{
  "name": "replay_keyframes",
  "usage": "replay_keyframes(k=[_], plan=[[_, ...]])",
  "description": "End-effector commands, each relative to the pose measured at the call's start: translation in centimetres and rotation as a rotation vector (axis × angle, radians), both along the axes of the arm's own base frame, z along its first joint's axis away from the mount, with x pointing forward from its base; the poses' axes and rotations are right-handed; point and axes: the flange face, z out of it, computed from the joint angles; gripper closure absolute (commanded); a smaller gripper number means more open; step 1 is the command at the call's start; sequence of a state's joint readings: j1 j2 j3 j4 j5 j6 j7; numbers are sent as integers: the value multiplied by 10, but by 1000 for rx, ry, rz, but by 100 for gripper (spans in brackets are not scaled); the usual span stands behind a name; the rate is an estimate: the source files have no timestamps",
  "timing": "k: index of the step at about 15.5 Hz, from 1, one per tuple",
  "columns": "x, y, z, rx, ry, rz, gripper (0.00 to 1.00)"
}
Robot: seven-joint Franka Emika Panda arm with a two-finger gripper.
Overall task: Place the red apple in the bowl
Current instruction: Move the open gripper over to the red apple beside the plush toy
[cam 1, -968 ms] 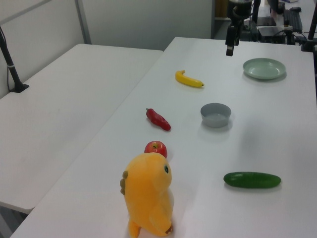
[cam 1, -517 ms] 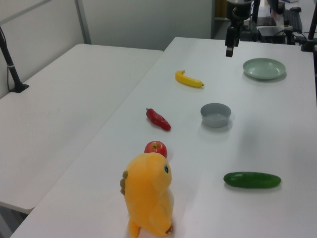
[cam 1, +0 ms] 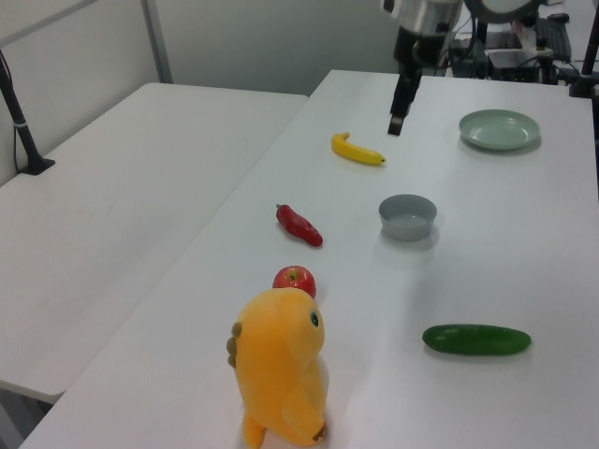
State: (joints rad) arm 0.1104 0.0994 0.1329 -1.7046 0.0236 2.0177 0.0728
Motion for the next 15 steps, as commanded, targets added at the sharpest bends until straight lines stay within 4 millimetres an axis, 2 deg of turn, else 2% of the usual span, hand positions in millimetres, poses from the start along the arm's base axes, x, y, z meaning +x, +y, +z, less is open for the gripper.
replay_keyframes(k=[1,3,4,6,12,15], plan=[[19,43,-25,39,-9,-5,0],[18,80,-34,60,-29,20,0],[21,90,-47,62,-22,6,0],[34,109,-52,99,-50,-54,0],[49,158,-93,94,-91,-54,0],[54,175,-115,101,-142,-25,0]])
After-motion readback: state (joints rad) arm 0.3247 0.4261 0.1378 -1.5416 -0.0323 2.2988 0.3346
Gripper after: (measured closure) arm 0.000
